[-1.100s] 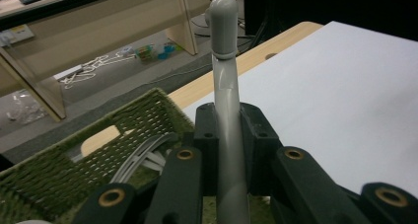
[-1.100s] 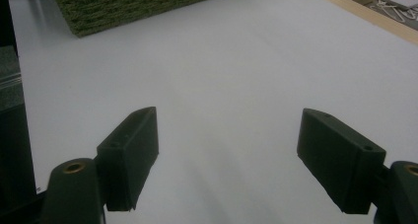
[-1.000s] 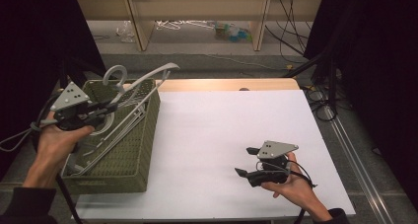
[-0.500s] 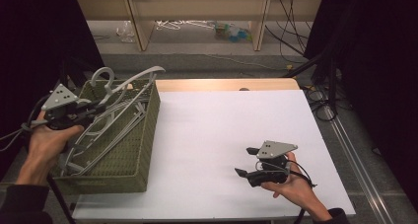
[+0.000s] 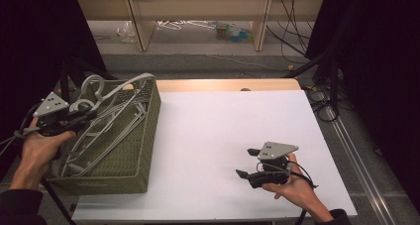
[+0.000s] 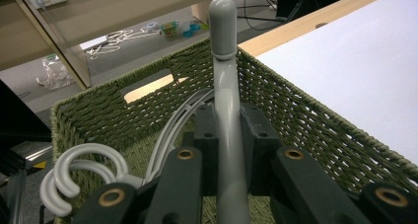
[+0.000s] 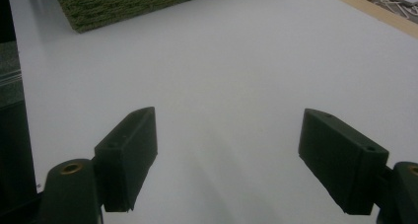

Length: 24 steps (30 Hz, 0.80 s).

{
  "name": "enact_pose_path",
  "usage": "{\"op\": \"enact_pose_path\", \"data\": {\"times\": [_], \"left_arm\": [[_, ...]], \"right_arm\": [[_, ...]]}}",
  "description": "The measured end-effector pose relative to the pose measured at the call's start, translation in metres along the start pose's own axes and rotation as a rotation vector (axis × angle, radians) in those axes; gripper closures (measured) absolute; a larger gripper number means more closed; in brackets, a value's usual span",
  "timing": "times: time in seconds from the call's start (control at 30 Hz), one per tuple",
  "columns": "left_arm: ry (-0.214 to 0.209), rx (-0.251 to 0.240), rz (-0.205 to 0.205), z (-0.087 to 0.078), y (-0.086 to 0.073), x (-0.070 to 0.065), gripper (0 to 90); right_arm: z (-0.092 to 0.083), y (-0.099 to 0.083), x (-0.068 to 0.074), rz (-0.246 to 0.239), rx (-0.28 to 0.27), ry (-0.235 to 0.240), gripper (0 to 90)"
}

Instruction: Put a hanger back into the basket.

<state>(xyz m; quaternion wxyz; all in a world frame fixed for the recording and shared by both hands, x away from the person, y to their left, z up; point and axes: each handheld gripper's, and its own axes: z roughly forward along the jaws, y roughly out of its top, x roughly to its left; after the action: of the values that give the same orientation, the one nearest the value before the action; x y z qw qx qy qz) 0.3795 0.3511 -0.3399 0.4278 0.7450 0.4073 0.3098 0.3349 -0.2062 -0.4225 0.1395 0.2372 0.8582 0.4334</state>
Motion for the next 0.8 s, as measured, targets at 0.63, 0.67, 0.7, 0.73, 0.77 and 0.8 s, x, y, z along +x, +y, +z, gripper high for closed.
{"op": "enact_pose_path", "data": {"times": [0.63, 0.67, 0.7, 0.73, 0.77, 0.8], "left_arm": [[-0.023, 0.058, -0.015, 0.004, -0.018, 0.012, 78.8], [-0.027, 0.063, -0.019, 0.006, -0.020, 0.011, 78.8], [-0.027, 0.072, -0.018, 0.008, -0.021, 0.011, 78.7], [-0.029, 0.081, -0.014, 0.010, -0.022, 0.010, 78.7], [-0.032, 0.088, -0.016, 0.013, -0.024, 0.009, 78.7], [-0.030, 0.098, -0.016, 0.016, -0.025, 0.007, 78.5]], "right_arm": [[0.001, 0.000, 0.000, -0.001, 0.002, 0.004, 23.7], [0.001, 0.000, 0.000, -0.001, 0.002, 0.005, 23.7], [0.002, 0.000, 0.000, -0.002, 0.003, 0.007, 23.7], [0.002, 0.000, 0.001, -0.002, 0.001, 0.006, 23.8], [0.003, 0.000, 0.001, -0.003, -0.001, 0.005, 23.7], [0.002, 0.000, 0.001, -0.001, 0.003, 0.005, 23.7]]}}
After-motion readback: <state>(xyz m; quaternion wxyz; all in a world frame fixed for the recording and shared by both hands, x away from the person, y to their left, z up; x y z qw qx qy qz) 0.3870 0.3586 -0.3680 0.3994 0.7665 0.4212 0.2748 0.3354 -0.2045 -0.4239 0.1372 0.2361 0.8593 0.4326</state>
